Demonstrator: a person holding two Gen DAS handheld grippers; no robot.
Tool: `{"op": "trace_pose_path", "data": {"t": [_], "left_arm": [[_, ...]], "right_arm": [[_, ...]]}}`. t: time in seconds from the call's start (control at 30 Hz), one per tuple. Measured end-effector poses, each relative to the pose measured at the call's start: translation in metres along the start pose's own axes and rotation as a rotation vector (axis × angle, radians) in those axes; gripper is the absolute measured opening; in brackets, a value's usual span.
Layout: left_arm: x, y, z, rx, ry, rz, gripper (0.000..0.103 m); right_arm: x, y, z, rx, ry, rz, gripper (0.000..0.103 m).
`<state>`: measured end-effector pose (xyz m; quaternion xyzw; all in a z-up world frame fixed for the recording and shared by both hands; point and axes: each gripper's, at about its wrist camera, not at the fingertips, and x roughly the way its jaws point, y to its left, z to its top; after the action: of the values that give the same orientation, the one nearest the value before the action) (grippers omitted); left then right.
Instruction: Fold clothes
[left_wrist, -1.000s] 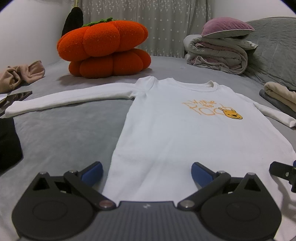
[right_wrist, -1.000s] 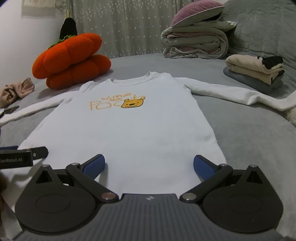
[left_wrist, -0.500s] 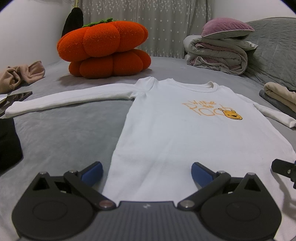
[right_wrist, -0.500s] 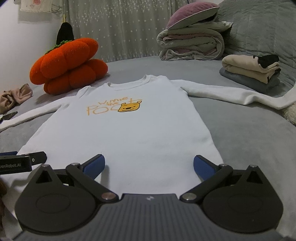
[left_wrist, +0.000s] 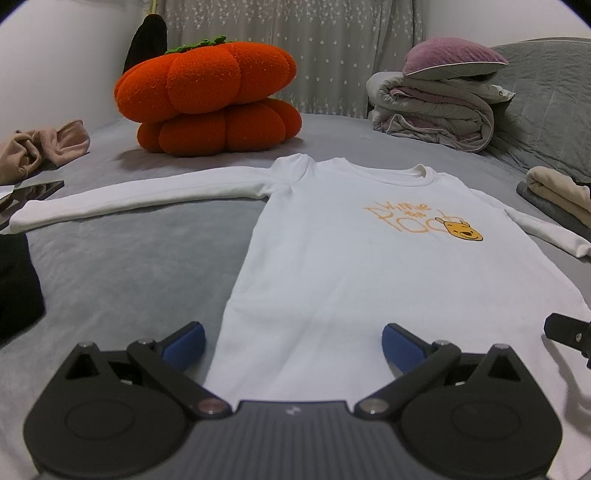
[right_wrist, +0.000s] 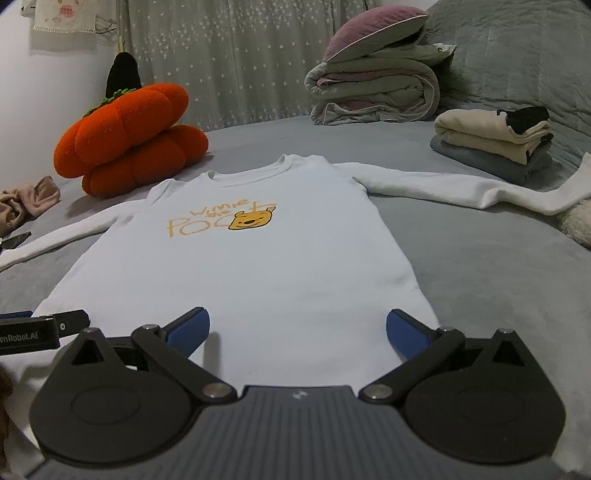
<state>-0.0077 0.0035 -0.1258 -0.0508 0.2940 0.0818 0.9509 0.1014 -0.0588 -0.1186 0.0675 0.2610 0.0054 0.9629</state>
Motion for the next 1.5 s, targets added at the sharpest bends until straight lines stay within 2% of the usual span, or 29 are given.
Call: {"op": "trace_pose_path", "data": {"t": [1.23,1.5], "left_arm": [[0.0018,0.0007,0.0012,0.008,0.009,0.005,0.102],[0.0009,-0.0038,0.0018,0.025,0.026,0.030,0.103]], "right_arm": [[-0.0027,-0.0063,0.0003,0.040,-0.015,0.025,0.103],[-0.0025,-0.0043,0.0015,0.035,0.017,0.032,0.103]]}}
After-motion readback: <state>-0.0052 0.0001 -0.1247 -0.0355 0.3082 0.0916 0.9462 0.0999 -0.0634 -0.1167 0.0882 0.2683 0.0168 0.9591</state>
